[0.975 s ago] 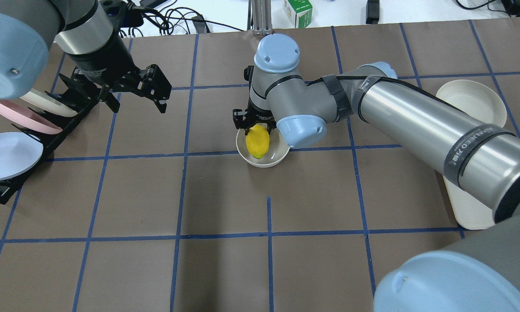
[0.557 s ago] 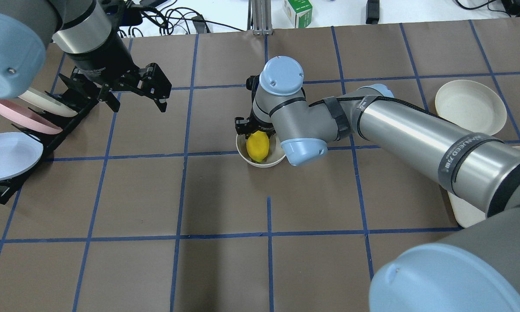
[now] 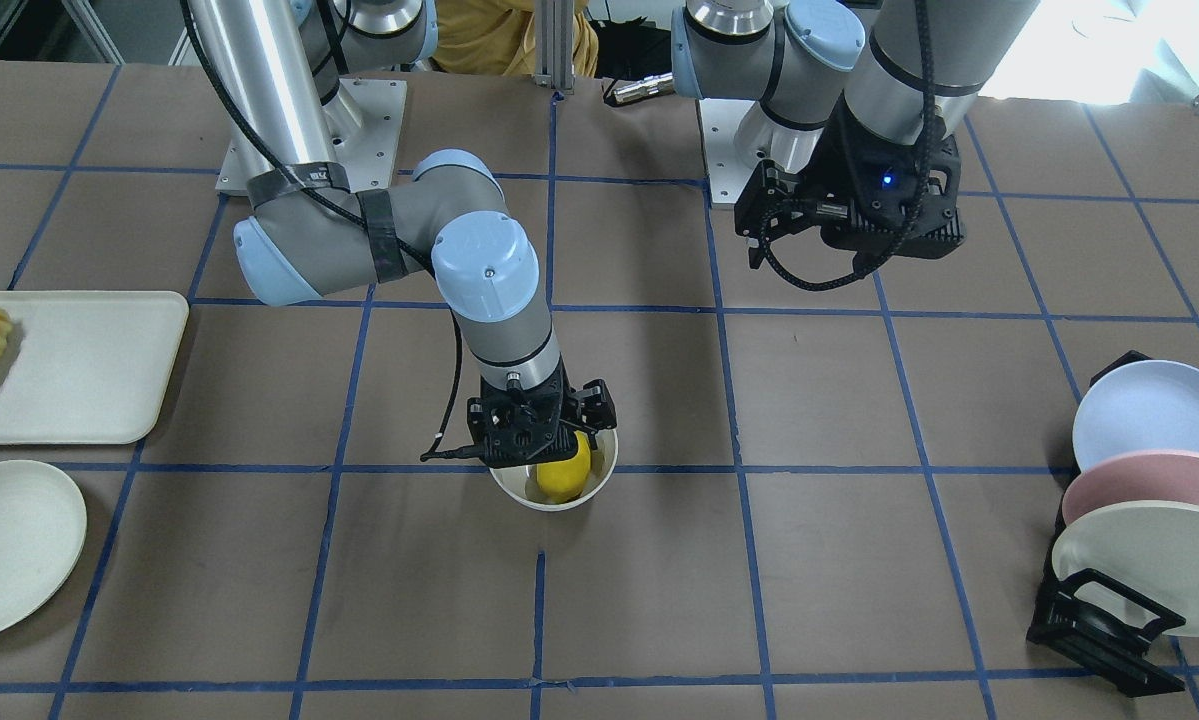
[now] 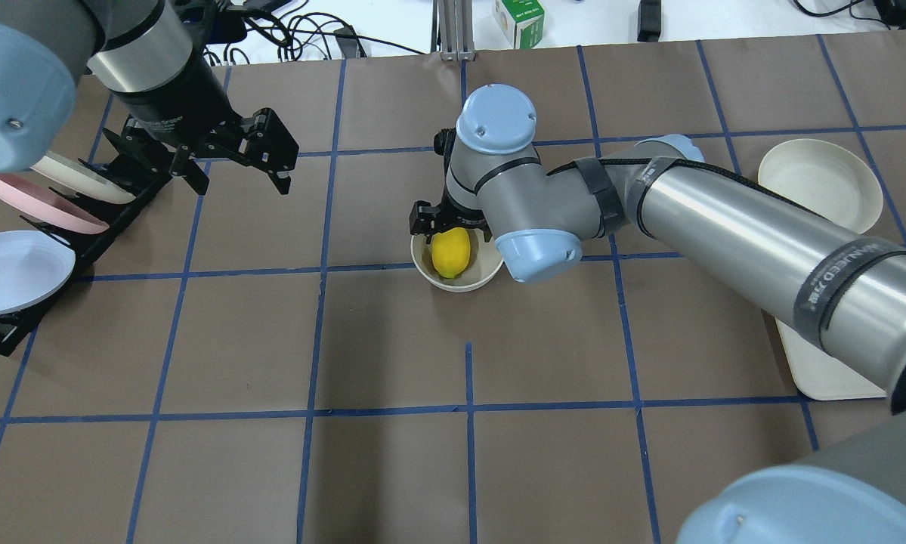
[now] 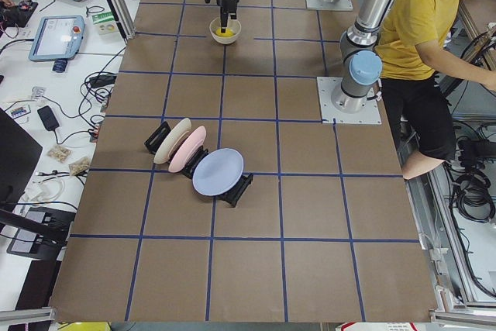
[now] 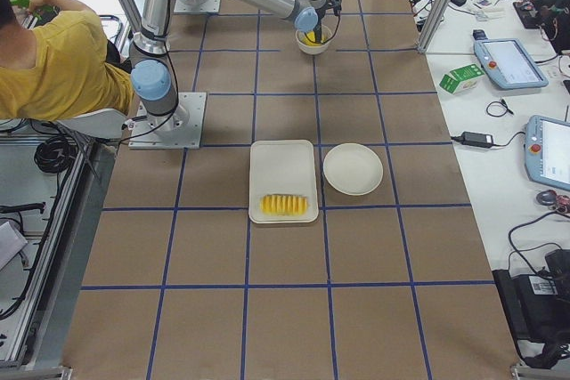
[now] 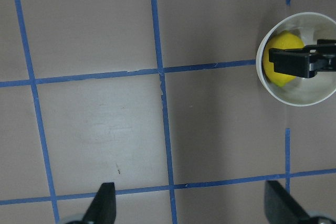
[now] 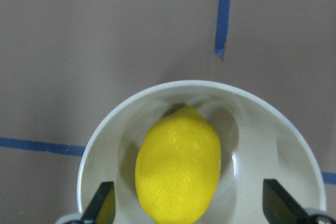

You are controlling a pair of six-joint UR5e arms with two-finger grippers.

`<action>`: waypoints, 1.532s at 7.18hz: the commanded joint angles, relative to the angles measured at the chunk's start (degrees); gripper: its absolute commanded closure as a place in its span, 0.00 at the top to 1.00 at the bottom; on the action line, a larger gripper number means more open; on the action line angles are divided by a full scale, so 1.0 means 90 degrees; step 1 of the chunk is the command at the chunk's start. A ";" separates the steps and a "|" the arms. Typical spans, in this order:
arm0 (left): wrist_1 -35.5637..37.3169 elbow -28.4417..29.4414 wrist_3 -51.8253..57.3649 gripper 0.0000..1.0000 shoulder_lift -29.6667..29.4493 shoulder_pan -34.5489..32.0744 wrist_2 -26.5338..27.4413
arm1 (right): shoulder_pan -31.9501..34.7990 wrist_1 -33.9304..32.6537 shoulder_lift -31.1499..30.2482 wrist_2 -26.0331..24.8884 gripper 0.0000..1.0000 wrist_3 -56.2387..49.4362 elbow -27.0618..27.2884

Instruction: Place bowl and put lemon in it

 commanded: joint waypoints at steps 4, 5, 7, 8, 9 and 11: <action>-0.0239 0.0076 0.0037 1.00 0.0168 0.0016 0.0113 | -0.1171 0.3571 -0.2050 -0.0679 1.00 -0.0103 0.0009; -0.0258 0.0076 0.0037 1.00 0.0168 0.0006 0.0113 | -0.1484 0.4032 -0.2567 -0.0670 1.00 -0.0113 0.0057; -0.0249 0.0067 0.0037 1.00 0.0158 -0.0014 0.0221 | -0.1973 0.4524 -0.2914 -0.0699 1.00 -0.0064 0.0057; -0.0249 0.0076 0.0037 1.00 0.0168 -0.0004 0.0221 | -0.2140 0.4631 -0.2934 -0.0699 1.00 -0.0093 0.0057; -0.0249 0.0076 0.0037 1.00 0.0168 -0.0004 0.0221 | -0.2151 0.4651 -0.3021 -0.0699 1.00 -0.0093 0.0048; -0.0249 0.0076 0.0037 1.00 0.0177 -0.0013 0.0221 | -0.2151 0.4612 -0.3168 -0.0670 1.00 -0.0113 0.0057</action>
